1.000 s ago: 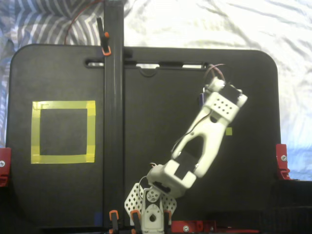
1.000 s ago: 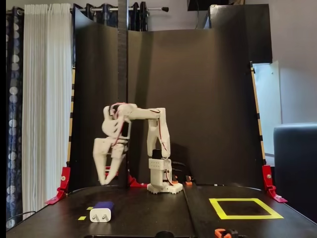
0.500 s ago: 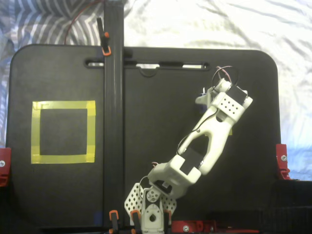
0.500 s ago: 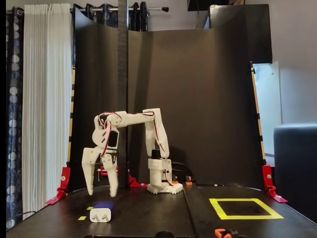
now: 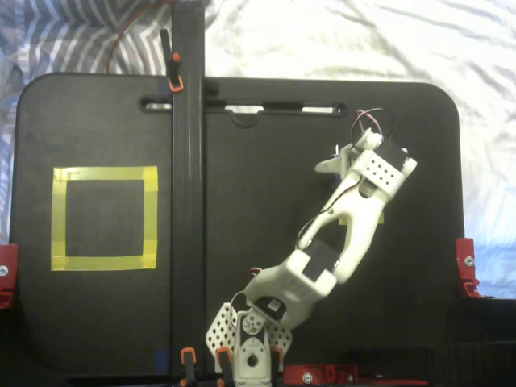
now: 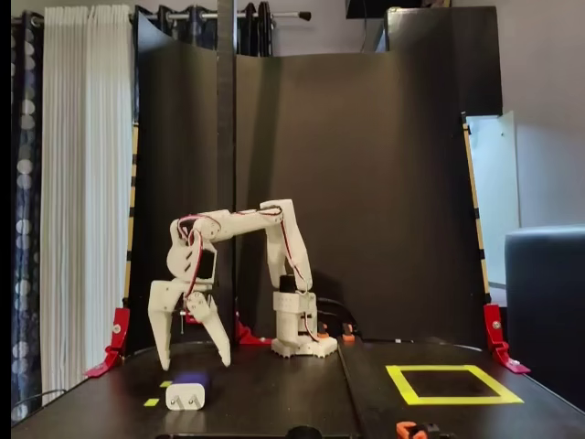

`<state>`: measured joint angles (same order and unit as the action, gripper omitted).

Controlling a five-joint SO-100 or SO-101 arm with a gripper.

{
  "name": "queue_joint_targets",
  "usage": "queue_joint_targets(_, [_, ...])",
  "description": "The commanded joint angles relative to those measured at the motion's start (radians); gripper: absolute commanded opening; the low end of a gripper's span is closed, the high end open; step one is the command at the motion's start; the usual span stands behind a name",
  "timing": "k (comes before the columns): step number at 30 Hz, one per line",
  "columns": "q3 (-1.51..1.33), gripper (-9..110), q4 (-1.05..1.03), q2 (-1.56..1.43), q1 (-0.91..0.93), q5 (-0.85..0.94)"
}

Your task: Grasp a block and put it in the designated area.

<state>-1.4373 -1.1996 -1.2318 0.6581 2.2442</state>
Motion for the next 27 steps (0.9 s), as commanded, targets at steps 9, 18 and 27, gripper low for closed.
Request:
queue_joint_targets(9, [0.035,38,0.046,0.066,0.014,0.023])
queue_joint_targets(18, [0.034,38,0.046,0.098,0.017,0.046])
queue_joint_targets(27, [0.034,38,0.072,0.132,0.014,0.052])
